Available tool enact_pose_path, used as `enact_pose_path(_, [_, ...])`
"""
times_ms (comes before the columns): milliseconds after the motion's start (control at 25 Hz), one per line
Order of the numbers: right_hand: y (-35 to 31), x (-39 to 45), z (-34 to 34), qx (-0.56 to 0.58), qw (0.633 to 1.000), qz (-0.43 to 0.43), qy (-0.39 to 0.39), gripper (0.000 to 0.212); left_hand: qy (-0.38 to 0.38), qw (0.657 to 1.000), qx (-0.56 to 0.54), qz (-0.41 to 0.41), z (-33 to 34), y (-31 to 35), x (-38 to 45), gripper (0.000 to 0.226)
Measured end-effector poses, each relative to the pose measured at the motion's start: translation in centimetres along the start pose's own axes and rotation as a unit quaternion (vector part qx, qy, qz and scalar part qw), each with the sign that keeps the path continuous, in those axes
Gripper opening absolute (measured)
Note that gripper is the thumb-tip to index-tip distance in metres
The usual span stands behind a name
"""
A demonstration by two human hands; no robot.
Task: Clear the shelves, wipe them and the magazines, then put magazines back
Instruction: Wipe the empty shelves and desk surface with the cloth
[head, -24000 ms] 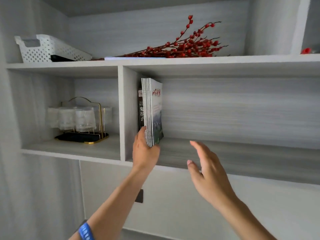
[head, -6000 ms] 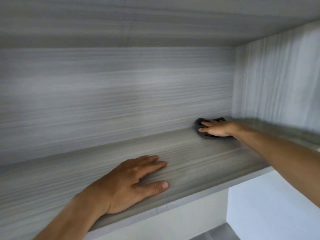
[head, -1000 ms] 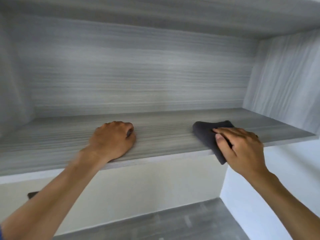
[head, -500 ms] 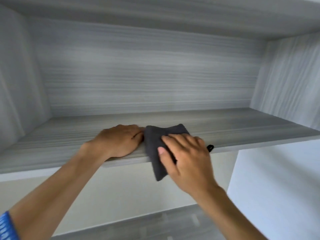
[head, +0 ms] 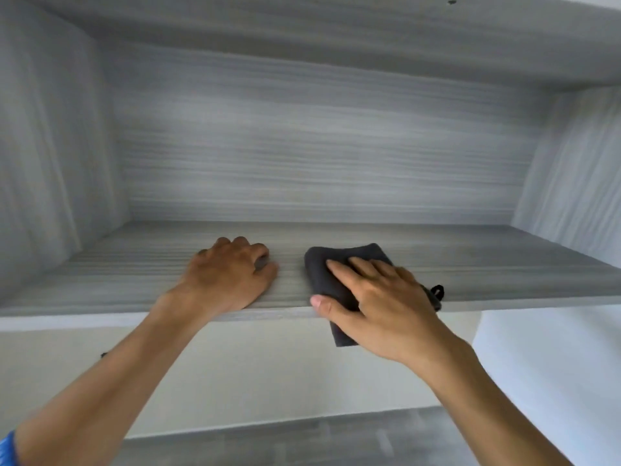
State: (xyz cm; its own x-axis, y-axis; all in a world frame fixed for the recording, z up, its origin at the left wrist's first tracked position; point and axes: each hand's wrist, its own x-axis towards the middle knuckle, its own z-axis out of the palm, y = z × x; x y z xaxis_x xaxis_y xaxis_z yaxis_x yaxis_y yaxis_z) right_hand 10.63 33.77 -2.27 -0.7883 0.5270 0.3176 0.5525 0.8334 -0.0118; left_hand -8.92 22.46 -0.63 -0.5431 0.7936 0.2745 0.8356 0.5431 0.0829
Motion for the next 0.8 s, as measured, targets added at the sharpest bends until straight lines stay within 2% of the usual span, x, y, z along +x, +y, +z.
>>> enact_pose_path(80, [1.7,0.7,-0.8,0.042,0.998,-0.037,-0.020,0.069,-0.010,1.000,-0.022,0.004,0.2,-0.3,-0.2,0.043])
enact_pose_path(160, [6.2,2.9,-1.0,0.049,0.996,-0.026,-0.065,0.059,-0.019,0.999,-0.050,0.003,0.2,-0.6,-0.4,0.042])
enact_pose_path(280, [12.9,6.9,-1.3,0.036,0.987,0.078,-0.137,0.061,-0.024,0.999,-0.047,0.001,0.2,-0.3,-0.8,0.043])
enact_pose_path(360, [13.9,9.4,-0.8,0.043,0.984,0.094,-0.145,0.066,-0.015,0.999,-0.045,-0.003,0.0,-0.2,-0.9,0.042])
enact_pose_path(480, [10.0,11.9,0.3,0.074,0.984,0.001,-0.162,0.060,-0.012,0.998,-0.065,-0.018,-0.2,-0.1,-1.0,0.041])
enact_pose_path(640, [5.6,9.8,0.7,0.109,0.966,-0.166,-0.168,0.051,-0.003,0.996,-0.083,-0.039,-0.2,0.1,-1.2,0.041])
enact_pose_path(720, [7.2,9.4,0.2,0.132,0.959,-0.177,-0.178,0.050,-0.001,0.996,-0.086,-0.035,-0.3,0.0,-1.2,0.041])
enact_pose_path(800, [10.7,11.5,0.4,0.111,0.973,-0.115,-0.167,0.051,0.007,0.995,-0.095,-0.034,-0.2,-0.1,-1.2,0.041])
